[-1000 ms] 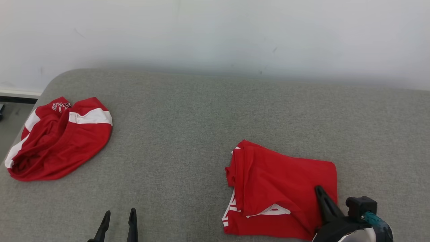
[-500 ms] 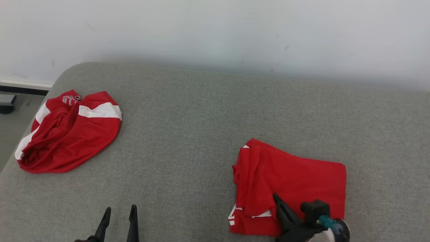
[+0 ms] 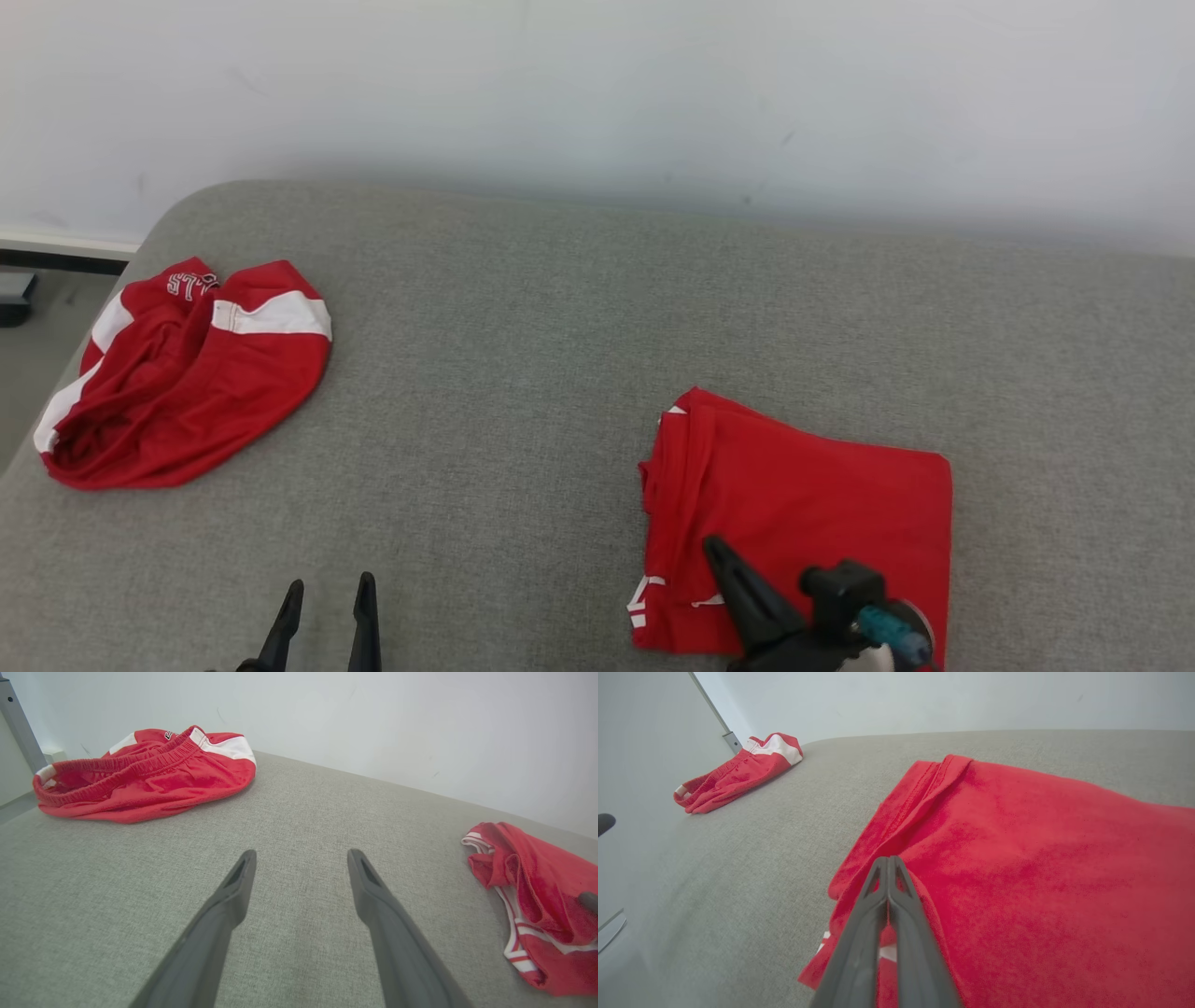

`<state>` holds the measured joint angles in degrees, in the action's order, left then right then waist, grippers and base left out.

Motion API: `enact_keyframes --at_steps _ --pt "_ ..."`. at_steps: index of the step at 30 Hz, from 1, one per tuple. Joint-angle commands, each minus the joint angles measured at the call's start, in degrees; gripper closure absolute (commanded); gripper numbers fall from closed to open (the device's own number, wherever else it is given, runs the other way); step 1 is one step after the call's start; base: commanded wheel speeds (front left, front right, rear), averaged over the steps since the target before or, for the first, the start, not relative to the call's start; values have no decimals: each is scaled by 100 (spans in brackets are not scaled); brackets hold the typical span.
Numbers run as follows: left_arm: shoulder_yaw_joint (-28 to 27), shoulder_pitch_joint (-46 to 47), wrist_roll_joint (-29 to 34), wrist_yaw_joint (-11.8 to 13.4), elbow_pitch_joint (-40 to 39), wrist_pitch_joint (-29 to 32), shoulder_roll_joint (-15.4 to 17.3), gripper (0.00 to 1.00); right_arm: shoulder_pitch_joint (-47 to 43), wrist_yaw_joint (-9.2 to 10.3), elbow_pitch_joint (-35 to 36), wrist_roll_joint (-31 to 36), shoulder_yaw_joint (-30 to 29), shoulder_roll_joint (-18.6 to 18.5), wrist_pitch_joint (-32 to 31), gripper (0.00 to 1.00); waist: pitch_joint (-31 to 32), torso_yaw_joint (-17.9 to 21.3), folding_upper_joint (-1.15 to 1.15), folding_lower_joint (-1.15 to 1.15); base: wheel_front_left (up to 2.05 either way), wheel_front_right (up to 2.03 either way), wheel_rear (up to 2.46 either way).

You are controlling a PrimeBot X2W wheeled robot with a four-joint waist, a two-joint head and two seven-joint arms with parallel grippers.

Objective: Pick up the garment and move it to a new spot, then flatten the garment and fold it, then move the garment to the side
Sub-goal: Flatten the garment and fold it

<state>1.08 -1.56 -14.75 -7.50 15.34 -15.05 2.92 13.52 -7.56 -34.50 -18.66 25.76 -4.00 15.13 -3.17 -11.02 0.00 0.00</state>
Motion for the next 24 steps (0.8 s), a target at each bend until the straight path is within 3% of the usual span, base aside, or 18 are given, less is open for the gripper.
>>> enact_keyframes --at_steps 1,13,24 --pt "-25 -72 -67 4 -18 -18 -7 0 -60 10 149 -47 -120 -66 0 100 32 75 0 0 0 0 0" --pt "-136 -186 40 4 -162 -18 -7 0 -604 11 1541 339 -1616 -368 0 100 193 434 0 0 0 0 0" --pt "-259 -287 138 4 -309 -18 -7 0 -1426 11 2290 572 -2800 -65 0 100 337 788 0 0 0 0 0"
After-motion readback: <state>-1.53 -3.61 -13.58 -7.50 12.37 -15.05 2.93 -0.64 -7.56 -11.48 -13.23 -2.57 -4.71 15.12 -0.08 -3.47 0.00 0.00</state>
